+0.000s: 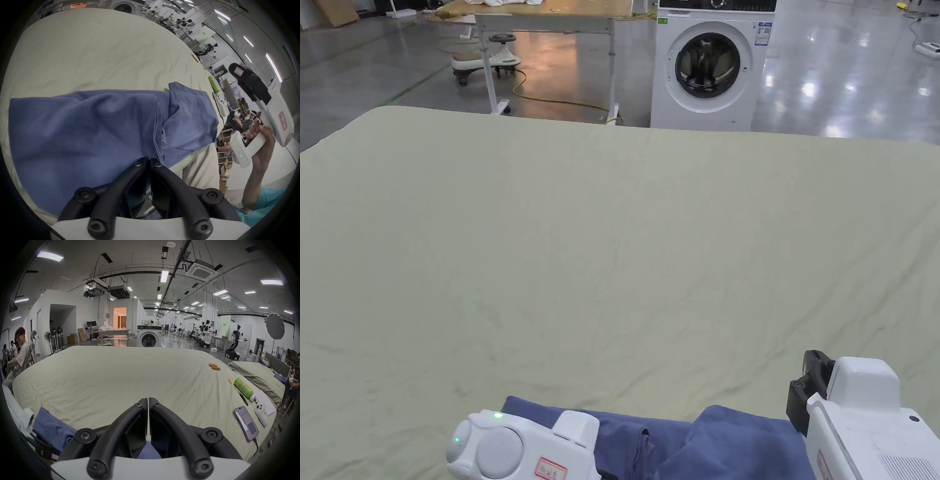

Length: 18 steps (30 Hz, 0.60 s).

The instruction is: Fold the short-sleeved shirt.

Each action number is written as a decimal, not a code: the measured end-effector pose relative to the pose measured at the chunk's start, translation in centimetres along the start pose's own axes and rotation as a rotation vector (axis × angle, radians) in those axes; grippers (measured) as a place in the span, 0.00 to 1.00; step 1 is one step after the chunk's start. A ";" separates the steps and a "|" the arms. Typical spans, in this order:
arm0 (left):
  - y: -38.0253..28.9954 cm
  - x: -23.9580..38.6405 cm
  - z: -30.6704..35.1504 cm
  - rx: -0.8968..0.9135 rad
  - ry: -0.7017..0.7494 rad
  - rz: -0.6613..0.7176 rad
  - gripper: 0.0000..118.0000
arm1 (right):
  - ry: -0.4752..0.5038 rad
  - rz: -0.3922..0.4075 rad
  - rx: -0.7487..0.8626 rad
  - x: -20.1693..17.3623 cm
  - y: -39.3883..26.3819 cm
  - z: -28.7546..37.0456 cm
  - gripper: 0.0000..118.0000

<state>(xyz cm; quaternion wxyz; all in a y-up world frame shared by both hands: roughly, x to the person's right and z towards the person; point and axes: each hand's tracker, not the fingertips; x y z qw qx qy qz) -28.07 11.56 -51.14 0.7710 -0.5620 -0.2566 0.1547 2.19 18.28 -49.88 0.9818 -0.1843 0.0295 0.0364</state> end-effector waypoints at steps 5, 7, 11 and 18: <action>-0.1 -1.5 -0.9 0.073 -0.015 0.078 0.05 | 0.002 -0.002 0.004 -0.1 0.0 -0.1 0.01; -0.5 -1.6 -0.5 0.108 -0.032 0.077 0.05 | 0.006 -0.001 0.005 -0.1 0.0 -0.1 0.01; -0.5 -1.9 1.4 0.113 -0.067 0.089 0.06 | 0.015 0.002 0.004 -0.4 0.1 -0.2 0.01; -0.2 -6.5 10.7 0.345 -0.036 0.121 0.38 | 0.022 -0.001 0.031 -0.5 0.7 -0.3 0.01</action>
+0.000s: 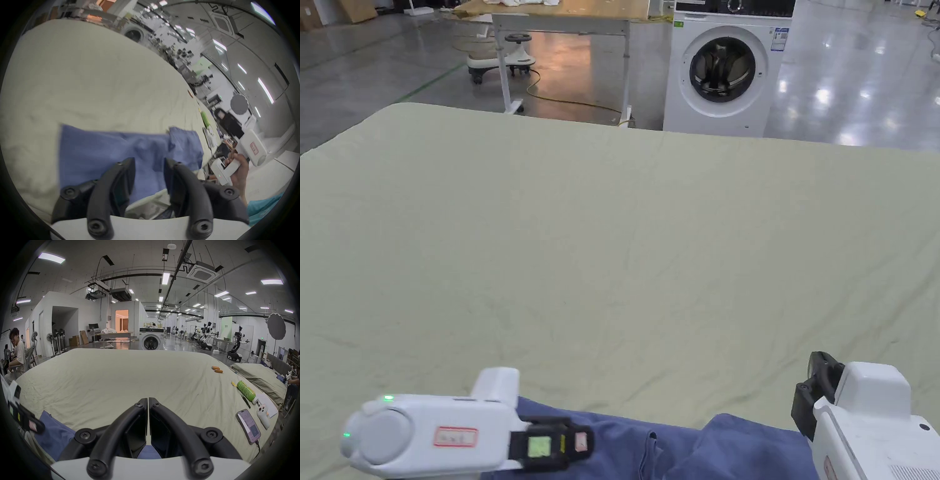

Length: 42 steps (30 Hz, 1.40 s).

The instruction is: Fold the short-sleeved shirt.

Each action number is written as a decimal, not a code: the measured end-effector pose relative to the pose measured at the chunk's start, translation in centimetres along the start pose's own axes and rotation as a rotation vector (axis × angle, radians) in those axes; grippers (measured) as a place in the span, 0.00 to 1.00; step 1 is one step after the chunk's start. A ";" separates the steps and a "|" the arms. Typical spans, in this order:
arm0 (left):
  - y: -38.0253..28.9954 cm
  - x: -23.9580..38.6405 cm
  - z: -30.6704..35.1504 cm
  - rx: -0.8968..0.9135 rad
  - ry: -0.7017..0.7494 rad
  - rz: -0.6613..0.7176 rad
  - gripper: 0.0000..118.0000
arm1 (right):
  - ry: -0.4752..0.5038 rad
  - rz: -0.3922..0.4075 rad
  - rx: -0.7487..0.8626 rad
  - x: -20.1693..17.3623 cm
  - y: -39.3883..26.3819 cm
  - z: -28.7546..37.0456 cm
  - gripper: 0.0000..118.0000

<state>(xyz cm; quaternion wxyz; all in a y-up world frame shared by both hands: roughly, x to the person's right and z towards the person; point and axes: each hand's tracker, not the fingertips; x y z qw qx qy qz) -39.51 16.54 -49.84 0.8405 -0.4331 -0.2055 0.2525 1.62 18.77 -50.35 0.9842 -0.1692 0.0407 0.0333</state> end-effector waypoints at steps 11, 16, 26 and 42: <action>-0.1 -10.7 1.8 -0.069 -0.085 0.149 0.65 | 0.010 -0.009 0.035 -0.5 0.7 -0.4 0.01; -1.3 -13.2 -0.5 -0.055 -0.260 0.202 0.62 | 0.006 -0.011 0.063 -0.5 1.0 -0.2 0.01; -2.0 -15.7 -3.3 -0.022 -0.333 0.317 0.08 | -0.006 -0.007 0.071 -0.5 1.5 0.1 0.01; 4.0 -11.7 10.2 0.098 0.005 0.154 0.04 | 0.009 0.014 0.067 -0.7 1.7 -0.4 0.01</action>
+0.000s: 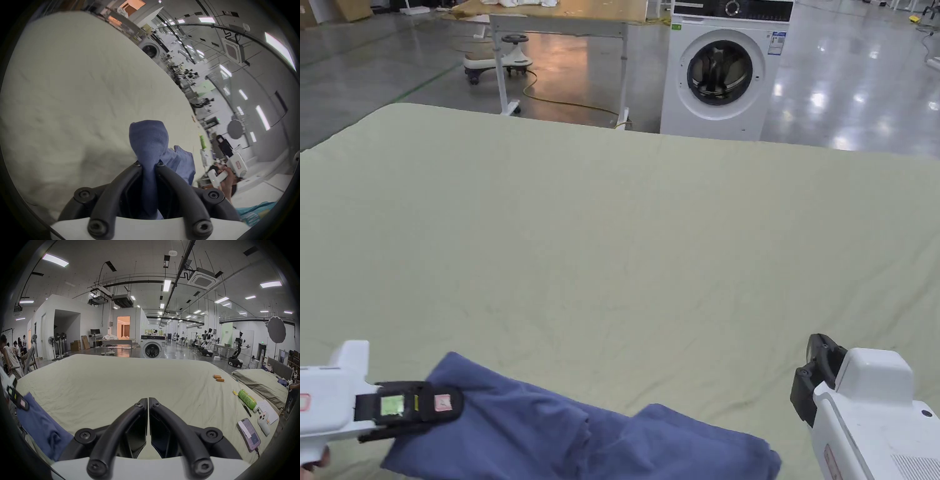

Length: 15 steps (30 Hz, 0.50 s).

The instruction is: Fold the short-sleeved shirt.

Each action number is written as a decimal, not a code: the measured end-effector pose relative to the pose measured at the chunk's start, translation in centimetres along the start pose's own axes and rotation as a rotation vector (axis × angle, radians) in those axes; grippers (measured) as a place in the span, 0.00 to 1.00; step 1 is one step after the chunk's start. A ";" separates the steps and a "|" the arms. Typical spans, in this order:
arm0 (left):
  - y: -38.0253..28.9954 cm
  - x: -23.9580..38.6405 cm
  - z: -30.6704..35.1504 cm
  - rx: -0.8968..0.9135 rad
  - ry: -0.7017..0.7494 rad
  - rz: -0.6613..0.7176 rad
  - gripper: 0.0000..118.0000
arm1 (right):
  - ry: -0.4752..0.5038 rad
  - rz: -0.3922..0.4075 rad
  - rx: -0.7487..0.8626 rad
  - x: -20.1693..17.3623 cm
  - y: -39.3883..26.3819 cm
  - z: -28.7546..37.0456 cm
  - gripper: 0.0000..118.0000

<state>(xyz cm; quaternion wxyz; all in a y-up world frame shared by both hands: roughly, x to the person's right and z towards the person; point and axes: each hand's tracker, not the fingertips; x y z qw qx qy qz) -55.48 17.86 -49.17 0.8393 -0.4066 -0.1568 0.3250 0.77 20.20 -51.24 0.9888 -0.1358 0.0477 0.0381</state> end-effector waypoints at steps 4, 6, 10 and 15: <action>1.9 2.6 4.0 0.053 0.146 -0.041 0.04 | 0.015 0.001 0.001 -0.3 0.1 -0.3 0.01; 2.4 4.3 4.5 0.059 0.204 -0.066 0.04 | 0.023 -0.001 0.002 -0.5 0.1 -0.4 0.01; 2.6 7.4 3.7 0.055 0.223 -0.080 0.04 | 0.039 -0.010 -0.003 -0.7 -0.1 -0.6 0.01; 1.6 12.5 0.9 0.018 0.230 -0.114 0.04 | 0.047 -0.014 -0.009 -0.6 -0.3 -0.5 0.01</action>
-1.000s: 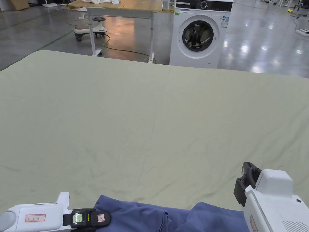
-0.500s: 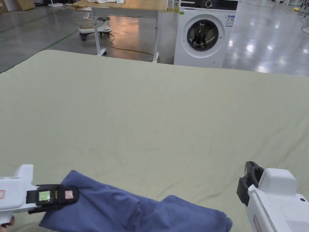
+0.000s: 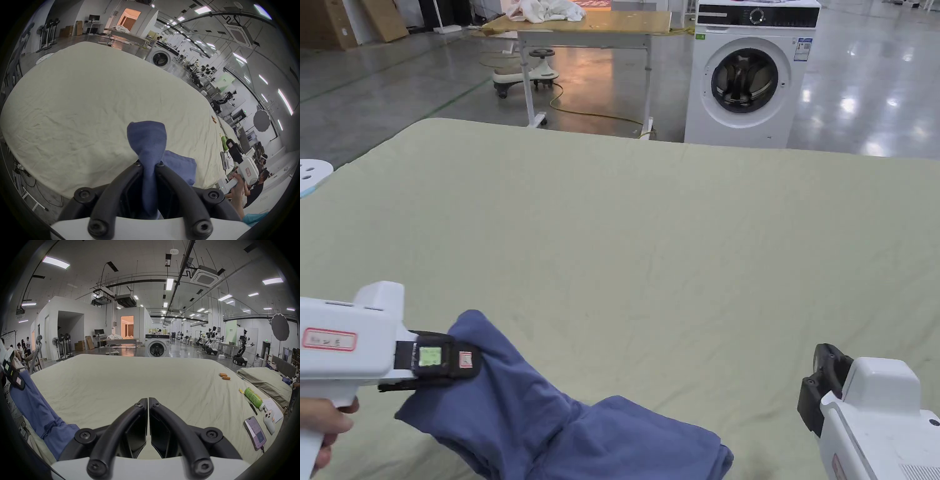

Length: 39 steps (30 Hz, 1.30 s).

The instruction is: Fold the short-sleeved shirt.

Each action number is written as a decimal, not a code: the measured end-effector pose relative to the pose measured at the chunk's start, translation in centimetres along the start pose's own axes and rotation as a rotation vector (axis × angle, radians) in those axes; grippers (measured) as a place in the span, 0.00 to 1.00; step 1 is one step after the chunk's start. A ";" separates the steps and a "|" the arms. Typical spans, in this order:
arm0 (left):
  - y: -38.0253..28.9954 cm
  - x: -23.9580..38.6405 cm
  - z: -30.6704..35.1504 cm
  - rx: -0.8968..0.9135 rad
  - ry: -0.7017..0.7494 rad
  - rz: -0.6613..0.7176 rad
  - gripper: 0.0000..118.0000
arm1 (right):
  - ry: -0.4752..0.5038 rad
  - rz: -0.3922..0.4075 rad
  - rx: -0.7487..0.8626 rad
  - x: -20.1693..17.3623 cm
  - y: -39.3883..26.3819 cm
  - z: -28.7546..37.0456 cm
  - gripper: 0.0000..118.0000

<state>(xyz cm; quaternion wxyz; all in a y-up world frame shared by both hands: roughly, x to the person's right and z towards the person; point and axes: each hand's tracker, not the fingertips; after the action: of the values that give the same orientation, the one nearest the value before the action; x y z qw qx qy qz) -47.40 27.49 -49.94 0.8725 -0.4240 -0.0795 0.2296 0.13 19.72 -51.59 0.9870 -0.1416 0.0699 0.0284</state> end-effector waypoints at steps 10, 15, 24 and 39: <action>-2.0 11.0 -4.6 -0.140 -0.028 -0.156 0.04 | -0.026 -0.009 -0.001 1.4 -0.1 0.5 0.01; -3.3 13.9 -8.6 -0.196 -0.019 -0.218 0.05 | -0.044 -0.011 -0.008 1.9 -0.3 0.7 0.01; -8.2 17.6 -16.8 -0.300 0.034 -0.287 0.05 | -0.065 -0.021 -0.025 2.6 -0.7 1.1 0.01; -8.7 13.0 -15.0 -0.188 -0.227 -0.107 0.52 | -0.079 -0.023 -0.042 3.4 -1.3 1.4 0.01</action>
<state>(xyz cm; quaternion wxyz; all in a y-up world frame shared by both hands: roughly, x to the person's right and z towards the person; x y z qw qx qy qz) -28.09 18.41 -53.33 0.8252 -0.4705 -0.2212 0.2208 3.76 19.02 -50.41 0.9862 -0.1616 0.0284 0.0241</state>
